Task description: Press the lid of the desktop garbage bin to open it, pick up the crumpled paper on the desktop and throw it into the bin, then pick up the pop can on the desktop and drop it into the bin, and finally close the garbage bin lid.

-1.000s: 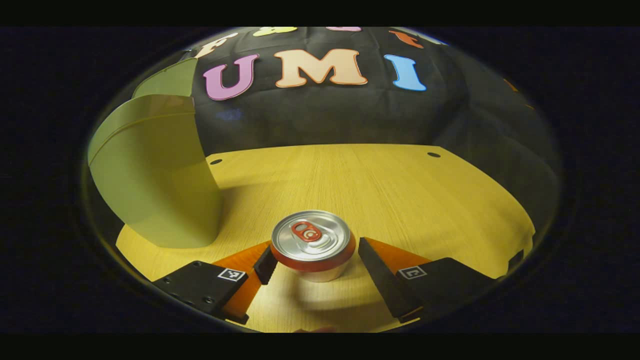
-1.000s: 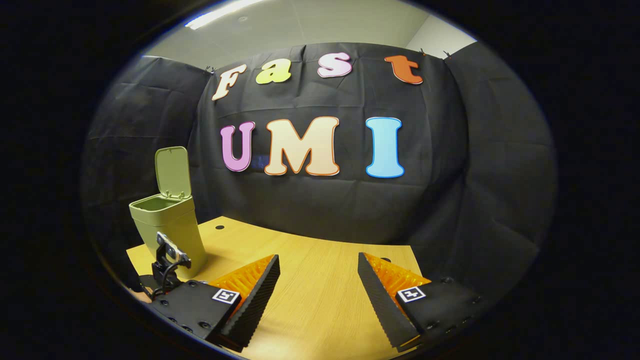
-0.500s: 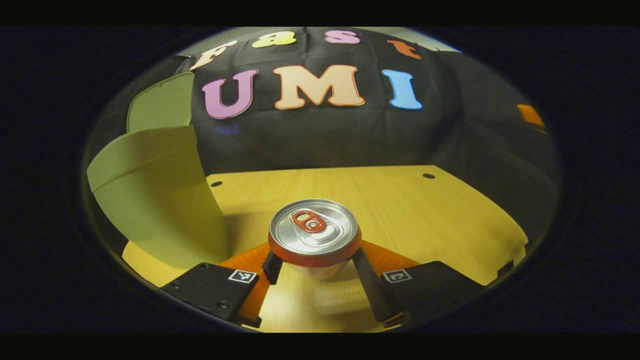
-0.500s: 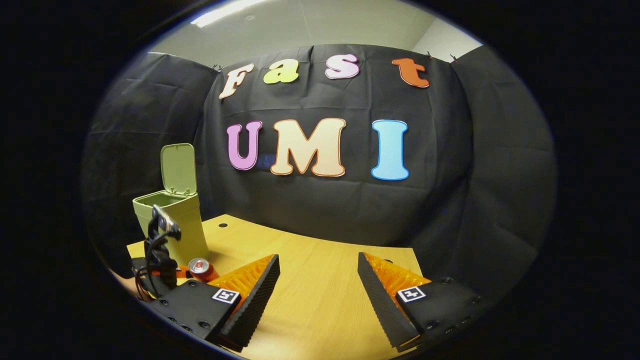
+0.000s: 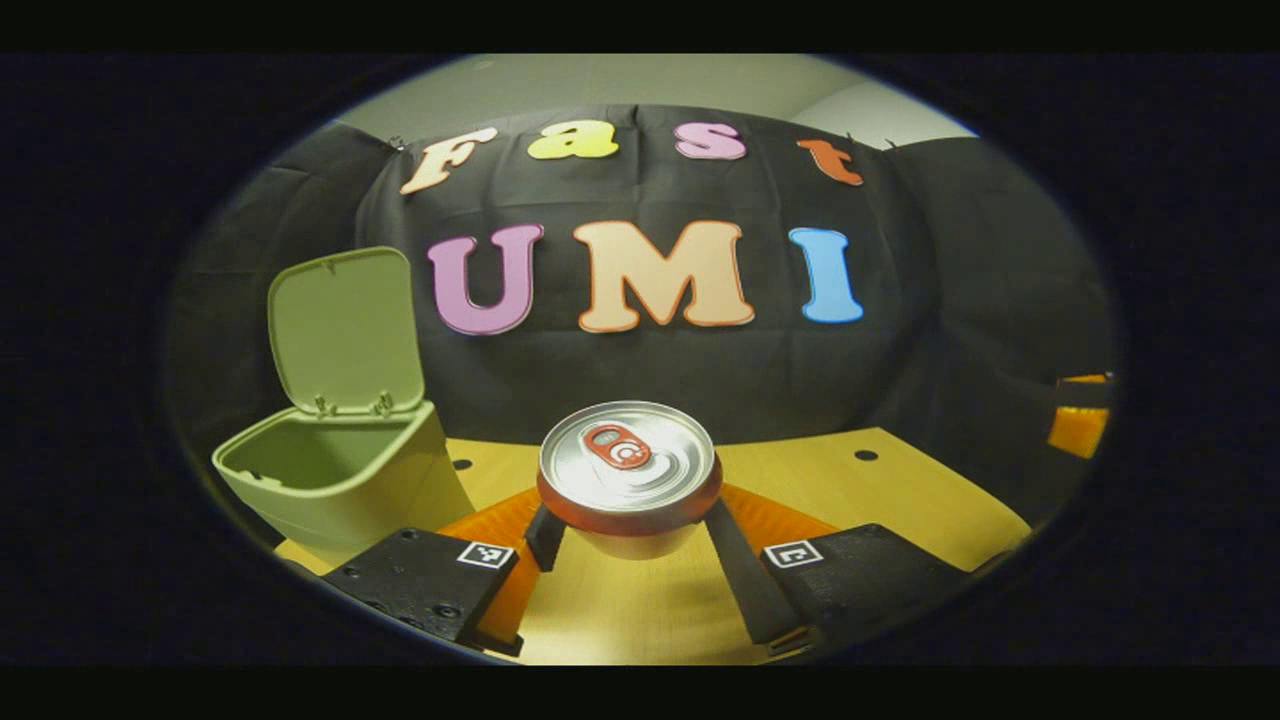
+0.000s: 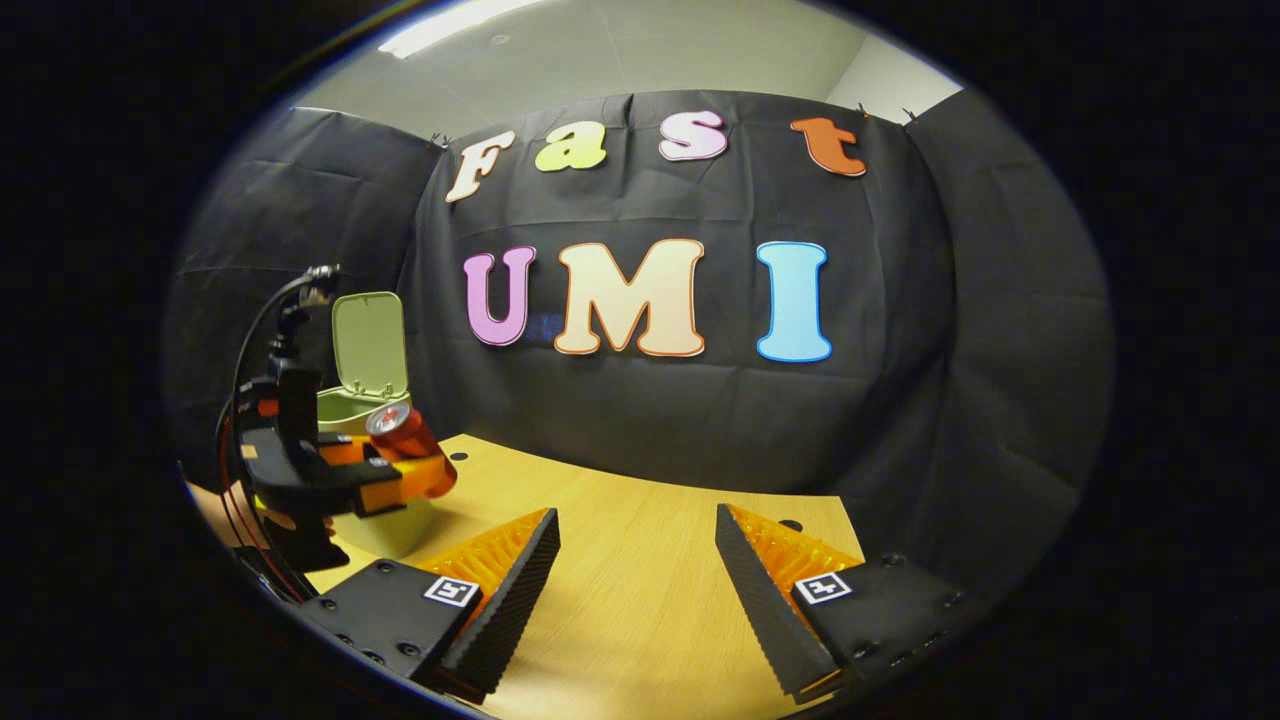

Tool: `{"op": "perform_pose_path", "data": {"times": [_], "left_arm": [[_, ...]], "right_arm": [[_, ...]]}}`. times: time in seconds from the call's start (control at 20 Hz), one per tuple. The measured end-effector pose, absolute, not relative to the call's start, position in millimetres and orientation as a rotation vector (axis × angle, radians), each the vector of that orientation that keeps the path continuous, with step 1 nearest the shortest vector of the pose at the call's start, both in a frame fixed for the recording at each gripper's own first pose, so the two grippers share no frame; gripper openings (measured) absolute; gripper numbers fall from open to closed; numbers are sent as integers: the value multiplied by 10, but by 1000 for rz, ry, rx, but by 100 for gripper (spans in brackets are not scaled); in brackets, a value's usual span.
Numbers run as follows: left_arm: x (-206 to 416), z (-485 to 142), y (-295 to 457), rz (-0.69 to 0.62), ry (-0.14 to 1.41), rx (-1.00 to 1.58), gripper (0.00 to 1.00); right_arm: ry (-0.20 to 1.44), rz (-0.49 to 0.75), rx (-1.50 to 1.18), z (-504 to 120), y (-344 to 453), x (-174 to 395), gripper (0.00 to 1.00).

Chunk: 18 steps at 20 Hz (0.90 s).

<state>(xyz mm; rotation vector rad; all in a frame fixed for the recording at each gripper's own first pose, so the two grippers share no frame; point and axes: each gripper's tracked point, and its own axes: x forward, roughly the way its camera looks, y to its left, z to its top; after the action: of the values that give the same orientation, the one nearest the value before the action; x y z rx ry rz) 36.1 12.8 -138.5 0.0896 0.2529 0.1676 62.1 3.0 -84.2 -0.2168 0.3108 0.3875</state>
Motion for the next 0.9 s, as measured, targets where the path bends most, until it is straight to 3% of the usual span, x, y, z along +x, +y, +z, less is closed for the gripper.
{"op": "perform_pose_path", "data": {"times": [0.4,0.9], "left_arm": [[375,-610,821,305,119,101,75],[94,-594,1829,493,142,121,74]], "right_arm": [[339,365,-165,-929,62,593,98],[335,357,-148,-947,229,536,98]]}}
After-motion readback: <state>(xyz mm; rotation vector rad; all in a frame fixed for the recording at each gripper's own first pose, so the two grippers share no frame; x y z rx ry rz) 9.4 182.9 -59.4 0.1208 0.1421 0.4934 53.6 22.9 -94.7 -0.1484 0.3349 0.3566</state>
